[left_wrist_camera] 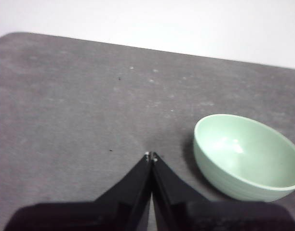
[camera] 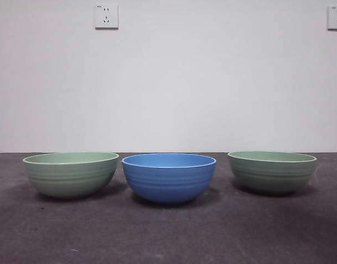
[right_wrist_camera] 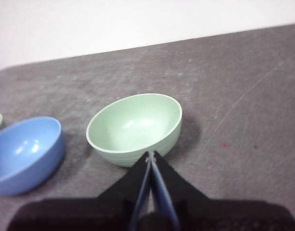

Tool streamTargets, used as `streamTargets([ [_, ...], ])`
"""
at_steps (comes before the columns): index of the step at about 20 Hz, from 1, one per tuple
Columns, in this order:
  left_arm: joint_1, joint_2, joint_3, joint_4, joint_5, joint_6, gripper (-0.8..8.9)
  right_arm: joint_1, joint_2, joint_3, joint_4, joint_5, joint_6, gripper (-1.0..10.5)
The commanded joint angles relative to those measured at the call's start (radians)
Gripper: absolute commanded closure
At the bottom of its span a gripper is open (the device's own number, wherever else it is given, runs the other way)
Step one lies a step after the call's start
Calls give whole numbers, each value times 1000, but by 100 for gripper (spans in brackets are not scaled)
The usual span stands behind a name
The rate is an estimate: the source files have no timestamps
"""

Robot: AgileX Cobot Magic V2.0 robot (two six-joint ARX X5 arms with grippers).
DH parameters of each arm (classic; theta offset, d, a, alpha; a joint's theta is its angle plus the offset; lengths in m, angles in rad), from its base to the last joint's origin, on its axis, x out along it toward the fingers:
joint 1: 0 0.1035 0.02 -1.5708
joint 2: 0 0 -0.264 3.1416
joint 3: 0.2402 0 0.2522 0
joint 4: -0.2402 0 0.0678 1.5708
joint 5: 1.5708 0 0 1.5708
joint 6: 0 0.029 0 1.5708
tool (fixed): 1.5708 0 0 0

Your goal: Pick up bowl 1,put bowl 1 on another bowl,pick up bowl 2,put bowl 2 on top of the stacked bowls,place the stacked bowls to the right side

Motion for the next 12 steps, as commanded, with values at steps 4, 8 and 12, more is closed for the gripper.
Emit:
streamTargets([
  [4,3,-3,-1,28,130,-117,822,2,-2,9,5,-8,288,957],
  [8,3,-3,43,3,152,-175,821,2,9,60,6,-18,374,958],
  [12,3,6,115,-46,182,-177,821,2,48,138,4,-32,371,959],
])
